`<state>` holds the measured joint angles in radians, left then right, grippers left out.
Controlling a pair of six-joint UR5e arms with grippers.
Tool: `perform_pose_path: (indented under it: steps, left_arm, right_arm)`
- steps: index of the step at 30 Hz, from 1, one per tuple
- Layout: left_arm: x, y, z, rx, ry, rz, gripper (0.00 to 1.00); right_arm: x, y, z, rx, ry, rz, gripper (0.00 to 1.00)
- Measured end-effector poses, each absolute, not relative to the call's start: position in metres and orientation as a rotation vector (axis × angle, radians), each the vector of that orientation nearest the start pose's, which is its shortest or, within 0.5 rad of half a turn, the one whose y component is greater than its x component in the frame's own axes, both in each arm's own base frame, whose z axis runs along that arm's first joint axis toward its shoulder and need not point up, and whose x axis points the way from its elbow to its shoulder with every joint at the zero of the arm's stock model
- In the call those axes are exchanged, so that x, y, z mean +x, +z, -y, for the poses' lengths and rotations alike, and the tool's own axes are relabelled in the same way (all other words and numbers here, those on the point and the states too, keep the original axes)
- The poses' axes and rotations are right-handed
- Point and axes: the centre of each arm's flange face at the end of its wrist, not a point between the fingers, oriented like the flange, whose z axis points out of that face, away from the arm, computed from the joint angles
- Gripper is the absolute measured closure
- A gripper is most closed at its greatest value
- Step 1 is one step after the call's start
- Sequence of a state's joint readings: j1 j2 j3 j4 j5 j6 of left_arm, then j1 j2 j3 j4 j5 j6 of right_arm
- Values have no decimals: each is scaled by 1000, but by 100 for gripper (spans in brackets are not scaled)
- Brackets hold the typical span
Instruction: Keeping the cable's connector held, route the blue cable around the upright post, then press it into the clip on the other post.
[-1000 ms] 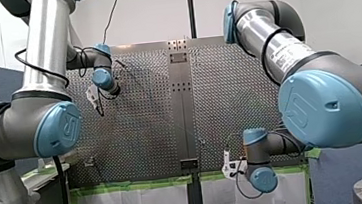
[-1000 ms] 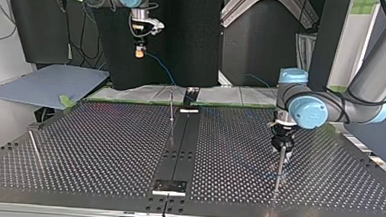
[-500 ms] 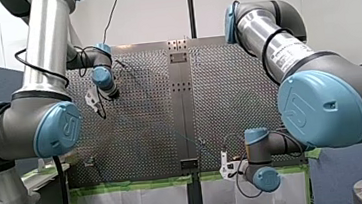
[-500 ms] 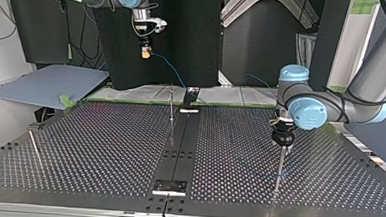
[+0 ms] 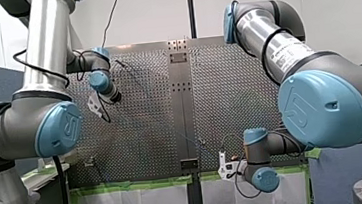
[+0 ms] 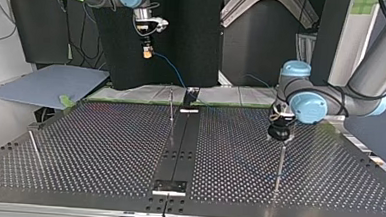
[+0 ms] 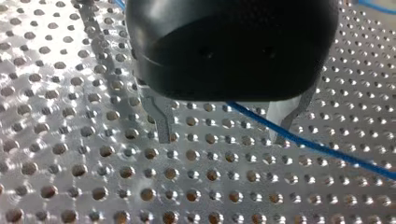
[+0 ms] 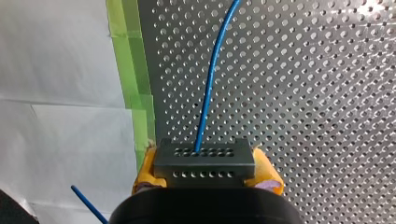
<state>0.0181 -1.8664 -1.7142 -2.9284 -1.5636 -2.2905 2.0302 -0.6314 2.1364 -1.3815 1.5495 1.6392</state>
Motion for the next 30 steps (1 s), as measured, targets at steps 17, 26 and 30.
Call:
perform_pose_path:
  steps: [17,26,30]
  left_arm:
    - [535,262,106,-782,-655,-1616,0]
    - [514,266,96,-853,-725,-1571,0]
    - [504,268,92,-884,-750,-1542,0]
  right_arm:
    - [328,-89,345,1651,1526,1066,100]
    - [331,-89,344,1654,1532,1060,100]
    - [332,-88,343,1656,1536,1057,100]
